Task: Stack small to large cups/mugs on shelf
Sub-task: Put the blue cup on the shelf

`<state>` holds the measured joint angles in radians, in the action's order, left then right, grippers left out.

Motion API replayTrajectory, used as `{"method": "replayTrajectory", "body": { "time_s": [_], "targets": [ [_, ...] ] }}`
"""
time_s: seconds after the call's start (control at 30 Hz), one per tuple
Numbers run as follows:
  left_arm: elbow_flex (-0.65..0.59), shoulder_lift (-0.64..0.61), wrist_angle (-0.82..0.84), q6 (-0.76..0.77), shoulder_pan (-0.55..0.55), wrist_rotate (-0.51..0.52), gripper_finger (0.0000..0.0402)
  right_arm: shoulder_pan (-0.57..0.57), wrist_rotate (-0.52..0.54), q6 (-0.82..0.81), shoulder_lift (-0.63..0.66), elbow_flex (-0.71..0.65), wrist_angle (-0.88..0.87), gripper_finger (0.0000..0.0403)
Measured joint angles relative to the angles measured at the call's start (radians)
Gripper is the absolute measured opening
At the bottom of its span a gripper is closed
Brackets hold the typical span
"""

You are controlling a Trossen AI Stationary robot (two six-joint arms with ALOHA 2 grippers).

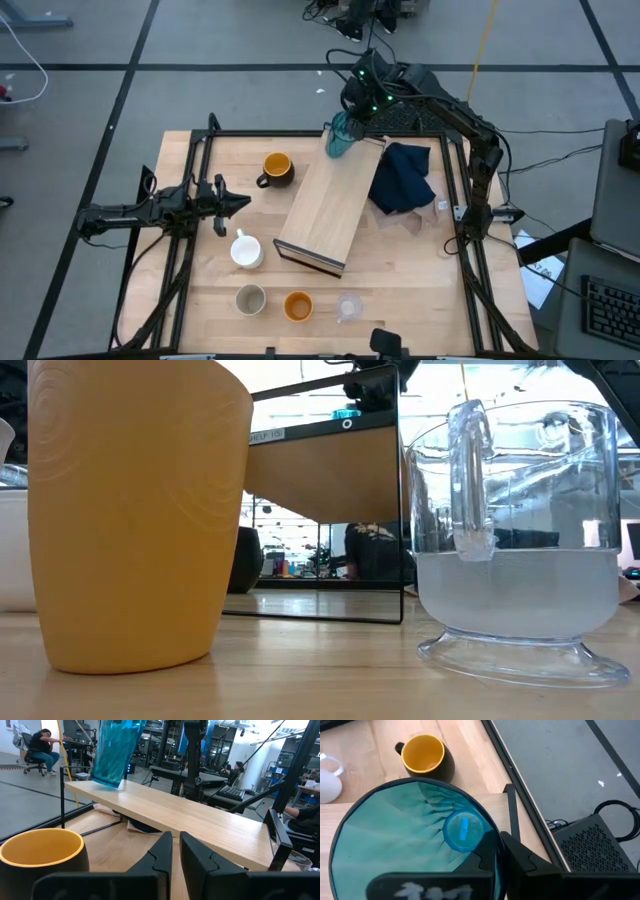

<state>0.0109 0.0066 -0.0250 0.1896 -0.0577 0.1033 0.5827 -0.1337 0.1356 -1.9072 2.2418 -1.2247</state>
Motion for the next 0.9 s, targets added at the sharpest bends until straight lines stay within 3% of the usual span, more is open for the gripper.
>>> {"method": "replayTrajectory", "body": {
  "time_s": [0.9],
  "targets": [
    [0.0, 0.0, 0.0, -0.002, 0.0, 0.0, 0.0037, 0.0, -0.001, 0.008, 0.0, -0.022, -0.015, 0.0]
  ]
}}
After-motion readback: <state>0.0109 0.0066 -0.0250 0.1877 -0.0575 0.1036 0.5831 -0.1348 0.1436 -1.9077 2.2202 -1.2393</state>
